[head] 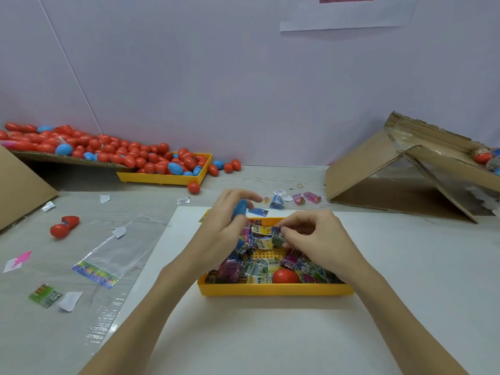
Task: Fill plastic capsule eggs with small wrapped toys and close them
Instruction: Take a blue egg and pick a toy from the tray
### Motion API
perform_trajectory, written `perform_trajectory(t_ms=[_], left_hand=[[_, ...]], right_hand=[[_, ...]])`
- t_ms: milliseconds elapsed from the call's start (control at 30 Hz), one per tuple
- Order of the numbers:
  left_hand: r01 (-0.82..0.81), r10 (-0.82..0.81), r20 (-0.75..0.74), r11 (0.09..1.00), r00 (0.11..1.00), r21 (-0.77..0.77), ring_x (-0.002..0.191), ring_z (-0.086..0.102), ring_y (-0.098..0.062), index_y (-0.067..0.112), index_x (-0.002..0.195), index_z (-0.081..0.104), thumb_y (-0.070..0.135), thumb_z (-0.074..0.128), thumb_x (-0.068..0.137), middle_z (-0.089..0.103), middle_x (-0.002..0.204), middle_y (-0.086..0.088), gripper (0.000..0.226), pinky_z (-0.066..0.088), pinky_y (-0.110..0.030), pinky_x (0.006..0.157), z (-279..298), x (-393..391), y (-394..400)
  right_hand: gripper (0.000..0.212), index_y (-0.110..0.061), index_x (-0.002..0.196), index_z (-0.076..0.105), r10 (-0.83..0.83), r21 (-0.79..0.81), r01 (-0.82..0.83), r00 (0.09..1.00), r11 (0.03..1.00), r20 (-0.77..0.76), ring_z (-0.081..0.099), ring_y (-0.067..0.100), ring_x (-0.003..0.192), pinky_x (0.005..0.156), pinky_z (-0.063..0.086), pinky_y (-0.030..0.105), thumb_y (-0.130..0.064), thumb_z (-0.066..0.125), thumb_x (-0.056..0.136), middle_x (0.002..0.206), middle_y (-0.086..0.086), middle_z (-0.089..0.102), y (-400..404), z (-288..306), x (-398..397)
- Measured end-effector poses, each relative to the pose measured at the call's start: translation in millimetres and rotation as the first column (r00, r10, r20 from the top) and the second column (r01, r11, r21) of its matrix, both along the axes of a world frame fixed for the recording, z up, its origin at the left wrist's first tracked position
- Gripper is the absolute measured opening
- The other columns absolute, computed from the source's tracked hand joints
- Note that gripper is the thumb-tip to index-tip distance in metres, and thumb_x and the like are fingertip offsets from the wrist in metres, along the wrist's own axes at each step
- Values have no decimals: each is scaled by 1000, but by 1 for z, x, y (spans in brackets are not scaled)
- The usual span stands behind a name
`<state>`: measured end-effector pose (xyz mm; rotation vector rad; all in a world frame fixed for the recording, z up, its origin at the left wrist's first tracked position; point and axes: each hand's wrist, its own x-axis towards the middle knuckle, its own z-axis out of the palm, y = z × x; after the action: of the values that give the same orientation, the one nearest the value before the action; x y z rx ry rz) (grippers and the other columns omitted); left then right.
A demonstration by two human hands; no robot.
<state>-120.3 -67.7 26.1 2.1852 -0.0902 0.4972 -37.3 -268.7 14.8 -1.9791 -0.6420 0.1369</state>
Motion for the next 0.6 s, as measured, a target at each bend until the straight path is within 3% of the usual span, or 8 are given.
perform_trajectory(t_ms=[100,167,267,367,600], left_hand=[[-12,11,-17,1000,1000,-21,91,54,-6,26,106,70,24,45,105,52,102,2,25,43,-18,81,0,-1,-4],[-52,49,24,994,998,98,85,53,-4,26,105,74,34,63,101,52,96,5,13,41,-12,74,-2,-2,-8],[-85,74,61,976,995,199,86,54,1,24,104,78,34,78,89,53,91,9,18,39,-9,72,-6,0,-11],[-61,57,40,991,998,123,84,57,-5,26,97,81,27,81,87,58,89,9,9,41,-13,69,-7,0,-9],[-28,27,12,999,1000,41,78,56,0,23,88,77,21,83,86,59,90,5,7,41,-12,66,-6,2,-10]], right_hand=[[13,-21,97,82,-7,17,7,1000,1000,4,76,4,76,75,60,17,-13,72,95,82,-6,79,-1,1,1],[11,-24,97,83,17,31,-18,1000,999,11,75,4,81,77,60,17,-18,75,94,83,-10,79,-2,2,0],[8,-24,95,84,60,80,-59,998,995,-14,74,5,87,78,58,17,-21,78,92,85,-11,79,-1,5,-1],[7,-21,95,83,89,151,-80,994,985,-56,75,6,86,76,57,15,-20,80,90,86,-8,79,-1,6,-3],[7,-19,97,82,93,197,-73,991,978,-93,75,6,86,75,55,13,-21,78,92,87,-6,80,0,6,-5]])
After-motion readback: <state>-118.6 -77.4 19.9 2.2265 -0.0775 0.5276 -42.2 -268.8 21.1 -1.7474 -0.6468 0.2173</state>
